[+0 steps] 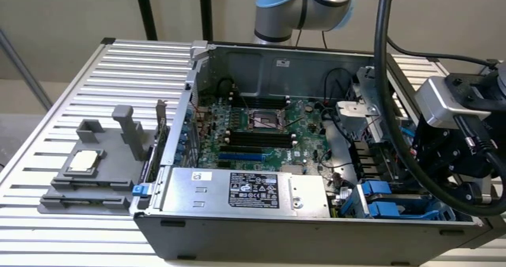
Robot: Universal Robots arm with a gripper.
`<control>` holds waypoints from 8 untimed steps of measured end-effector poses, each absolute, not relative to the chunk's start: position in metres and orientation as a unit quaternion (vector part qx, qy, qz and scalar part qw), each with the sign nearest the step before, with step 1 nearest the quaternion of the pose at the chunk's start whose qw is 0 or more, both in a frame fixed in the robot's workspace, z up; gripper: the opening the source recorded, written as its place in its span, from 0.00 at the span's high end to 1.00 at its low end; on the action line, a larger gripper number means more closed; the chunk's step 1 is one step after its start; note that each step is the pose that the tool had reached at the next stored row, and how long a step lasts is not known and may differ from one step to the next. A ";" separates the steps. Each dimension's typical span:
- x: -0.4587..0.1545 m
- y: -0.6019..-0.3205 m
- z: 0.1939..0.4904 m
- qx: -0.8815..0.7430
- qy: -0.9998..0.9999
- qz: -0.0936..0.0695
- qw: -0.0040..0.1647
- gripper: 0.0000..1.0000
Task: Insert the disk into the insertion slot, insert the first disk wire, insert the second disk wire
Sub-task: 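Insert the first disk wire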
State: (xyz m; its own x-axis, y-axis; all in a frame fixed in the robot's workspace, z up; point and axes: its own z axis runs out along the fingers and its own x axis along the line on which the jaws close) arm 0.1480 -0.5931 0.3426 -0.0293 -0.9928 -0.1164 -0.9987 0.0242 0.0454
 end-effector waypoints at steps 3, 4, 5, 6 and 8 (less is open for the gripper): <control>0.148 -0.593 0.342 -0.696 0.715 0.057 0.026 0.84; 0.148 -0.593 0.342 -0.696 0.715 0.057 0.026 0.84; 0.148 -0.593 0.342 -0.696 0.715 0.057 0.025 0.84; 0.148 -0.593 0.342 -0.696 0.715 0.056 0.025 0.84; 0.148 -0.593 0.342 -0.696 0.715 0.056 0.025 0.84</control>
